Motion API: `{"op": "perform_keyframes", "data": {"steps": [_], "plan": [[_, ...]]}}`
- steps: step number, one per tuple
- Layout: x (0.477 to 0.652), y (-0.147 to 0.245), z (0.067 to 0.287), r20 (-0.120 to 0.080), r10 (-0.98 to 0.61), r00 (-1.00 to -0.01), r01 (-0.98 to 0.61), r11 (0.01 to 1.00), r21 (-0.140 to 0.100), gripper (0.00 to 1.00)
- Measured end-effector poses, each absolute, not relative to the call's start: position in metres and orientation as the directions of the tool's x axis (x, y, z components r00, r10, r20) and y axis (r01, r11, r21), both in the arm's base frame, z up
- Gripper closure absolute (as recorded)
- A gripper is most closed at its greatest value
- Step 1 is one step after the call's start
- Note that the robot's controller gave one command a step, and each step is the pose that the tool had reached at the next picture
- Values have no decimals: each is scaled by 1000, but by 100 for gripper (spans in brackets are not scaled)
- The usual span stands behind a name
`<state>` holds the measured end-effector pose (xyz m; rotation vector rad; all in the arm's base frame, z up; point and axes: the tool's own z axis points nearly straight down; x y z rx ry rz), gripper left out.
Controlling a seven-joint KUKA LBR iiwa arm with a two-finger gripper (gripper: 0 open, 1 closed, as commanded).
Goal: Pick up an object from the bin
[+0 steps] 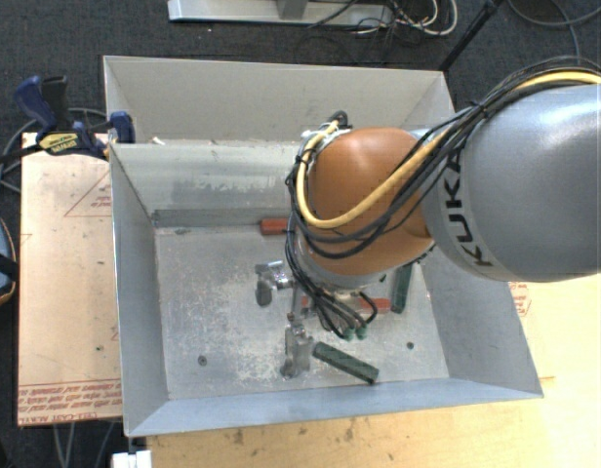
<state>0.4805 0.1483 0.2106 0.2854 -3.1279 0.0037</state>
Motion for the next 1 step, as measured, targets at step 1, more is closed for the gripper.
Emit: {"op": "perform_keyframes", "data": {"steps": [1], "plan": [[501,41,166,3,-129,-992,-129,992,-3,0]]}}
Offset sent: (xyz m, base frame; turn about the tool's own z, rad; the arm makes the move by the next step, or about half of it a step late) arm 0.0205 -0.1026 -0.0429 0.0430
